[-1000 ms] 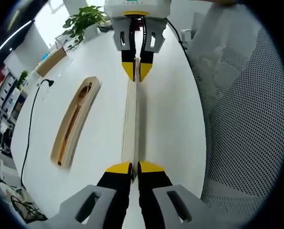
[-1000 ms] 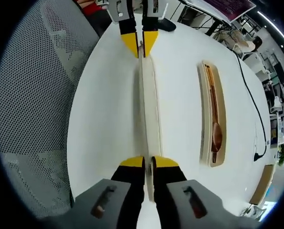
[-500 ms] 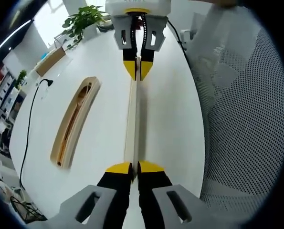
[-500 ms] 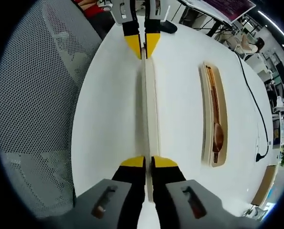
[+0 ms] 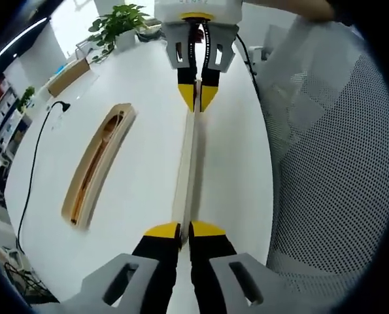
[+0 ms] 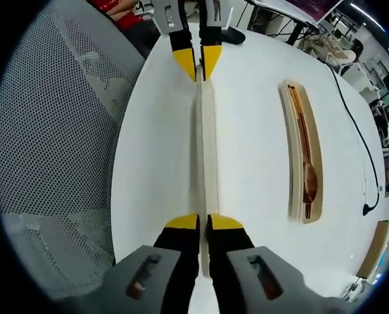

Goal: Arrange the utensils inside the cutlery case until each visible utensil rests in its matching compartment.

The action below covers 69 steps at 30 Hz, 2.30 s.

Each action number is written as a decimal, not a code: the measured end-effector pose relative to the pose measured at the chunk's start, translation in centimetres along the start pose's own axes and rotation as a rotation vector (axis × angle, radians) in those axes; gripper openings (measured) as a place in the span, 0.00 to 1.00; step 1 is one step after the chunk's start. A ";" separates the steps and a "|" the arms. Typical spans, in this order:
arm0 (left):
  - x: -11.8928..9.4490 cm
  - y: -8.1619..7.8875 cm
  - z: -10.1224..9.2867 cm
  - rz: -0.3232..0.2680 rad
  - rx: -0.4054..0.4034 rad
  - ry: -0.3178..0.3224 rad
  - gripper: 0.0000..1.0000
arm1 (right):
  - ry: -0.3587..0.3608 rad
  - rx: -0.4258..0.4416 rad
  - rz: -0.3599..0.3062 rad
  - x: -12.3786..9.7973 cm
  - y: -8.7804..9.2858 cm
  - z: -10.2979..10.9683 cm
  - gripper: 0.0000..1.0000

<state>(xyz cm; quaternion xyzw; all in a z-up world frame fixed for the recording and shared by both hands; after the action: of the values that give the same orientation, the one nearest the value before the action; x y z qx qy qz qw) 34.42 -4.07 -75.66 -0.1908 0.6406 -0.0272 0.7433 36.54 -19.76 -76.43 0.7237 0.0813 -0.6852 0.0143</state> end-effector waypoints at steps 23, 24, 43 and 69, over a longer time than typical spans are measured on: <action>1.3 1.3 -1.1 -0.004 -0.076 0.060 0.09 | -0.050 0.023 -0.014 0.0 -0.1 0.6 0.02; 1.3 1.3 -1.1 -0.009 -0.081 0.067 0.09 | -0.052 0.033 -0.016 0.0 -0.1 0.6 0.02; 1.6 1.4 -0.8 -0.118 -0.148 0.076 0.11 | -0.161 0.138 -0.089 -0.1 0.3 1.0 0.02; 1.7 1.2 -3.1 -0.200 -0.359 0.214 0.07 | -0.189 0.230 -0.158 -0.2 1.0 0.6 0.08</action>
<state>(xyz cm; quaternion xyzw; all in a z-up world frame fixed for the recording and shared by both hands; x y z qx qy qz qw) 31.52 -4.18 -77.97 -0.3783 0.6884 -0.0066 0.6188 36.08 -20.84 -76.39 0.6441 0.0575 -0.7541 -0.1148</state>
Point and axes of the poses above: the point that each gripper's makers call its tool centre point, and the gripper's own axes: x roughly forward along the fingers, z roughly to its left, y roughly out of its underside, the point moved 3 cm from there along -x, roughly backward along the fingers, and after that the axes turned 10 degrees about z, right-handed, at the moved point
